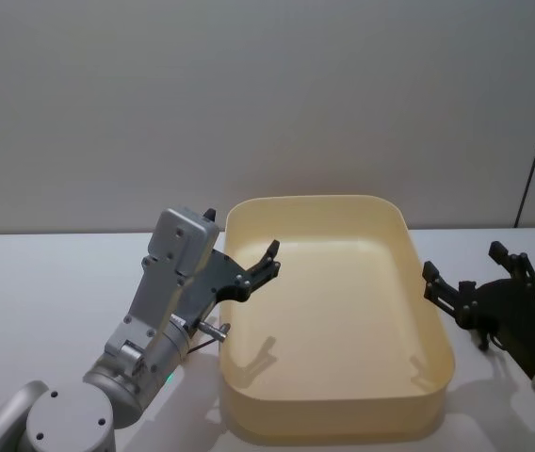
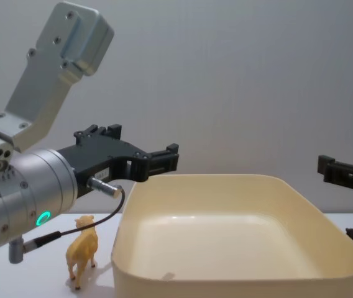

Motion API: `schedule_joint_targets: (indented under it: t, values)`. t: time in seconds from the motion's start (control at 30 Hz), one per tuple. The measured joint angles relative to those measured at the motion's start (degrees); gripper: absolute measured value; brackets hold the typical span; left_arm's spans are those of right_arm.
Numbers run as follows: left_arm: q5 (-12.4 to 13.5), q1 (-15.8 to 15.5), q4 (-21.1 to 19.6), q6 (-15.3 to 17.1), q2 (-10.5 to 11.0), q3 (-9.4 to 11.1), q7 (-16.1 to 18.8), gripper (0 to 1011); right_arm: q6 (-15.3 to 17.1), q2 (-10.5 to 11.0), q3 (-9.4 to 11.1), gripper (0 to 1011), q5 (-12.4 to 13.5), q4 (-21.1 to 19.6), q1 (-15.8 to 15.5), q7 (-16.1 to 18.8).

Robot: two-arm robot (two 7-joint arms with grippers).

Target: Pick up the toy alternately with two hands and place it into the central storage box.

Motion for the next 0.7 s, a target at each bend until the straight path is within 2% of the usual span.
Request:
schedule_joint_targets:
  t: [0.7]
  values:
    - [0.0, 0.0, 0.0, 0.0, 0.0, 0.0, 0.0, 1002, 0.0, 0.0, 0.0, 1001, 0.0, 0.0, 0.0, 0.0]
